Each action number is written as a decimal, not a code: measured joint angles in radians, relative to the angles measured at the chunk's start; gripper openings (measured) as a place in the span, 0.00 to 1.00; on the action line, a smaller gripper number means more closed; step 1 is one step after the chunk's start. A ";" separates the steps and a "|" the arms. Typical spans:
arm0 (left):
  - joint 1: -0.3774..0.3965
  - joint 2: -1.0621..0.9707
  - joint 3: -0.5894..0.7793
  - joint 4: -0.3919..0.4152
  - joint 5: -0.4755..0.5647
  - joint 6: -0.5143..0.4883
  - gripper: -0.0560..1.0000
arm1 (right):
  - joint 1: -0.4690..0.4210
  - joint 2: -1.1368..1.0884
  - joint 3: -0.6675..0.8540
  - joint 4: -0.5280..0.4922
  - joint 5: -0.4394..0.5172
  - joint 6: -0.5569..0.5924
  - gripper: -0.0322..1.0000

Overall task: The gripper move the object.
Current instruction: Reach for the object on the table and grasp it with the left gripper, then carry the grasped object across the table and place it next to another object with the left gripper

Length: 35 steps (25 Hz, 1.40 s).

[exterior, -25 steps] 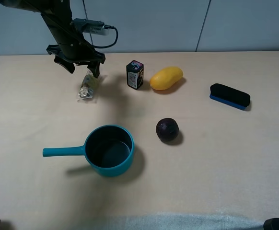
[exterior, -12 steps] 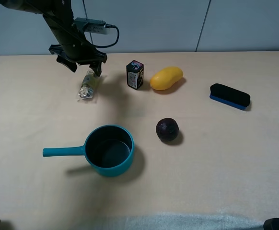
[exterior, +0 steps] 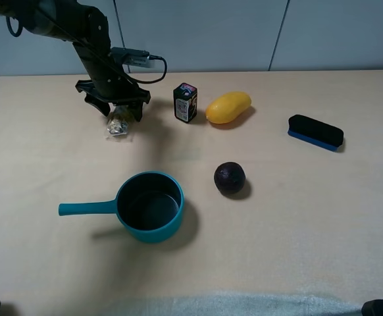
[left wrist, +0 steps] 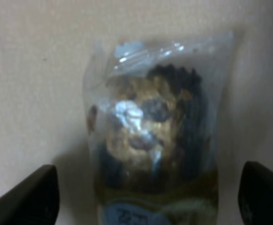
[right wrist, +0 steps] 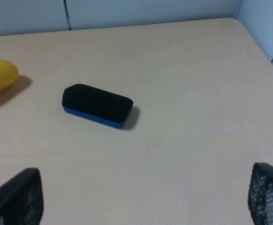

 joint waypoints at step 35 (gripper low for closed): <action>0.000 0.003 -0.003 -0.020 0.015 -0.001 0.34 | 0.000 0.000 0.000 0.000 0.000 0.000 0.67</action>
